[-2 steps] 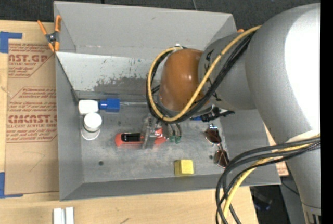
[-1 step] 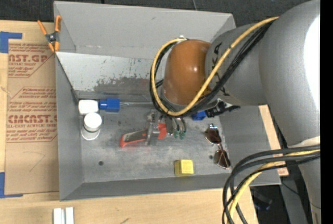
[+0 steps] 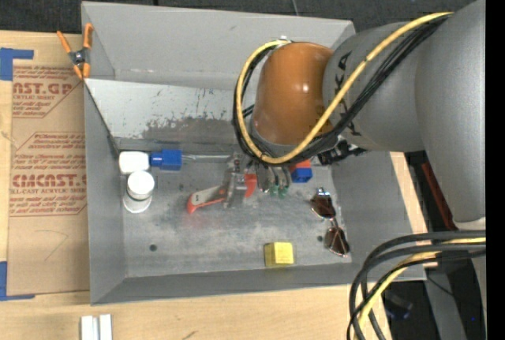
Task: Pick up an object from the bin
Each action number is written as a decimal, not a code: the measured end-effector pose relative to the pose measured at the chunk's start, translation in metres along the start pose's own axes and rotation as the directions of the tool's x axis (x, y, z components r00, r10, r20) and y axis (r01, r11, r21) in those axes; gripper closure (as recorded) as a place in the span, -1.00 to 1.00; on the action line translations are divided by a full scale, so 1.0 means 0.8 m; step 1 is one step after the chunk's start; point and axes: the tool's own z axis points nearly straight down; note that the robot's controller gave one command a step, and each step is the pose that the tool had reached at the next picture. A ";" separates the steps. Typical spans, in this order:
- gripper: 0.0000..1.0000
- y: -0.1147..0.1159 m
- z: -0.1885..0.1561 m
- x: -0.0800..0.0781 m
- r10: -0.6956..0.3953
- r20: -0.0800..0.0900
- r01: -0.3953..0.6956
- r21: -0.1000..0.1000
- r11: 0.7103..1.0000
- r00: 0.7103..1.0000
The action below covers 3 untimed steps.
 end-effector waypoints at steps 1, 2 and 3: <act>1.00 0.004 -0.063 0.003 -0.036 -0.016 0.036 0.004 0.999 0.999; 1.00 -0.002 -0.051 -0.011 -0.012 0.010 0.012 -0.002 1.000 1.000; 1.00 -0.003 -0.056 -0.003 0.016 -0.026 -0.016 0.005 1.000 1.000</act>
Offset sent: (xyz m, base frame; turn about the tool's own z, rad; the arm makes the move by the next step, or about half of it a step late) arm 0.0159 -0.0206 -0.0718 0.0817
